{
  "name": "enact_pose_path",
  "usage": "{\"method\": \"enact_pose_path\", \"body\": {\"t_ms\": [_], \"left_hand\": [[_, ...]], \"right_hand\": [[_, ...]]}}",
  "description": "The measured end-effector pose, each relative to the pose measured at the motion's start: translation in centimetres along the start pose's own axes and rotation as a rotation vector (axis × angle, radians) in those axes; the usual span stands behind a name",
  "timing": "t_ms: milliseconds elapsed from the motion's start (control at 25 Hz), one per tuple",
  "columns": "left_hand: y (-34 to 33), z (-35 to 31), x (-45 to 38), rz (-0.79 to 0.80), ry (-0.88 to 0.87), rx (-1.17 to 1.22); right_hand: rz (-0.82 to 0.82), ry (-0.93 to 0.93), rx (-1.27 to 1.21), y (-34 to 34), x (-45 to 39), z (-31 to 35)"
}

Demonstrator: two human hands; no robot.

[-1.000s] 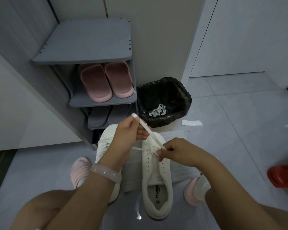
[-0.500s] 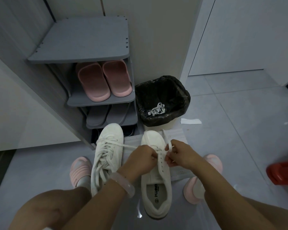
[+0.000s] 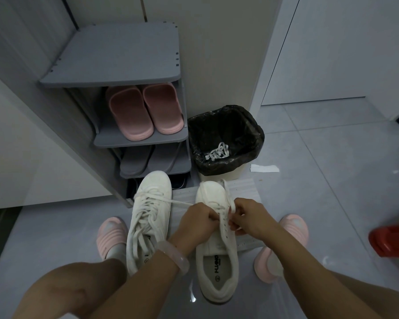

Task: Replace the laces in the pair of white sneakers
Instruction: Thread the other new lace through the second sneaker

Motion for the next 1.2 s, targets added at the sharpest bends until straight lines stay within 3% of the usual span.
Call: {"method": "enact_pose_path", "body": {"t_ms": [240, 400, 560, 800, 960, 1040, 1200], "left_hand": [[-0.1, -0.1, 0.0, -0.017, -0.007, 0.011], [0.0, 0.1, -0.1, 0.002, -0.006, 0.021], [-0.1, 0.0, -0.1, -0.006, 0.012, 0.031], [-0.6, 0.3, -0.2, 0.004, 0.038, 0.046], [-1.3, -0.2, -0.3, -0.07, 0.027, -0.069], [-1.3, 0.1, -0.6, -0.051, 0.004, -0.066], [-0.1, -0.3, -0.4, -0.004, 0.025, 0.03]], "right_hand": [[-0.032, 0.022, 0.076, -0.1, 0.0, 0.3], [-0.057, 0.09, 0.293, -1.1, 0.0, 0.7], [-0.095, 0.061, 0.2, -0.4, 0.1, 0.2], [-0.079, 0.087, 0.335, -1.4, 0.0, 0.5], [0.044, -0.025, 0.127, -0.7, 0.5, 0.6], [0.125, -0.038, 0.149, -1.1, 0.7, 0.9], [0.125, -0.065, 0.157, -1.5, 0.9, 1.7]]}}
Point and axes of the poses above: each hand's wrist, its own x-axis away from the middle knuckle, its own y-axis out of the back of the hand, z = x × y, the point moved 3 cm from there along -x, towards the middle knuckle, and after that the axes turned 1 degree about -z, right-handed, at the moved point
